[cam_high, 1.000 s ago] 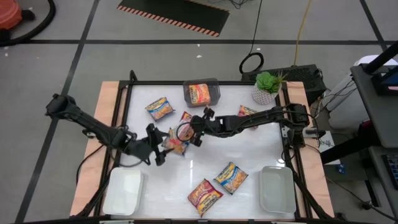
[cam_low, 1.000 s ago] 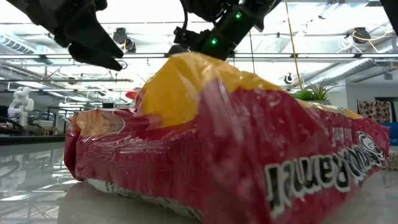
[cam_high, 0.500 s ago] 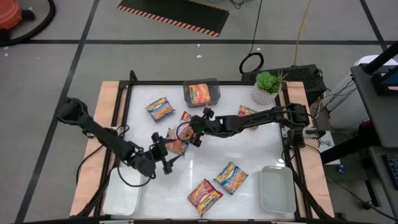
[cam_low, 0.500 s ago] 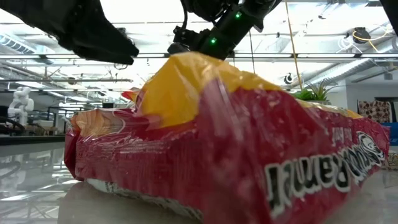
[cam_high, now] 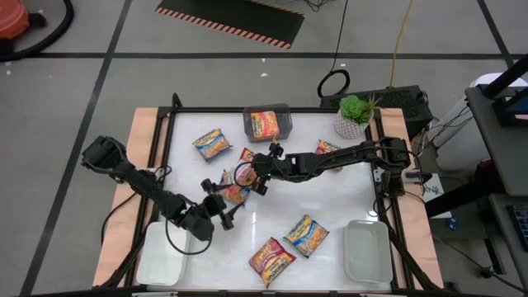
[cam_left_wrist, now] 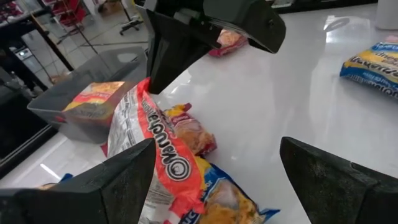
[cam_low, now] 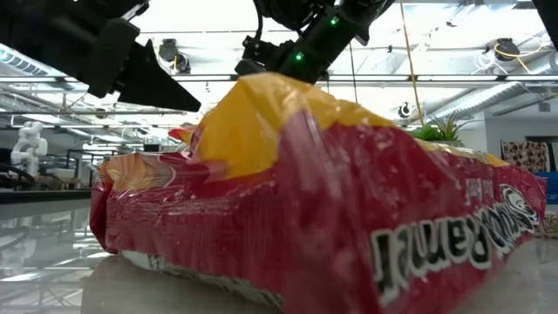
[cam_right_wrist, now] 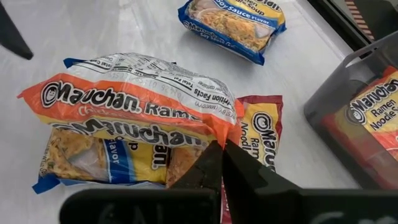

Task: Sort Maruchan noodles
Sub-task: Put the orange noodle pack into the black bin

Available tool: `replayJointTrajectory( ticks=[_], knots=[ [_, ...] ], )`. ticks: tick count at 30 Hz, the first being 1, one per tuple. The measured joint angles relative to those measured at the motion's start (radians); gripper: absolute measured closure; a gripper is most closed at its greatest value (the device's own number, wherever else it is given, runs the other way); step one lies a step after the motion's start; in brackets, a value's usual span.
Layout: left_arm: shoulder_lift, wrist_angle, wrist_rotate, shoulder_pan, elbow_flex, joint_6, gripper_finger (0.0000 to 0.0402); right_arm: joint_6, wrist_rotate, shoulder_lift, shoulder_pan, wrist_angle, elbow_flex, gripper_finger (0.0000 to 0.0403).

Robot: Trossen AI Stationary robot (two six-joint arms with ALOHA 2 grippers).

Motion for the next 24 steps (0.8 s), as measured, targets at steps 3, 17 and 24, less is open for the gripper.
replayJointTrajectory(
  ticks=[3, 17, 24],
  knots=[
    [0.001, 0.010, 0.004, 0.000, 0.000, 0.000, 0.0054, 0.000, 0.000, 0.000, 0.000, 0.000, 0.000, 0.0403],
    [0.000, -0.049, 0.003, -0.006, 0.000, 0.047, 0.0054, 0.000, -0.001, 0.000, 0.000, 0.000, 0.000, 0.0403],
    [0.000, -0.138, -0.027, 0.023, 0.000, 0.043, 0.0054, 0.000, -0.026, 0.001, 0.000, 0.001, 0.000, 0.0403]
  ],
)
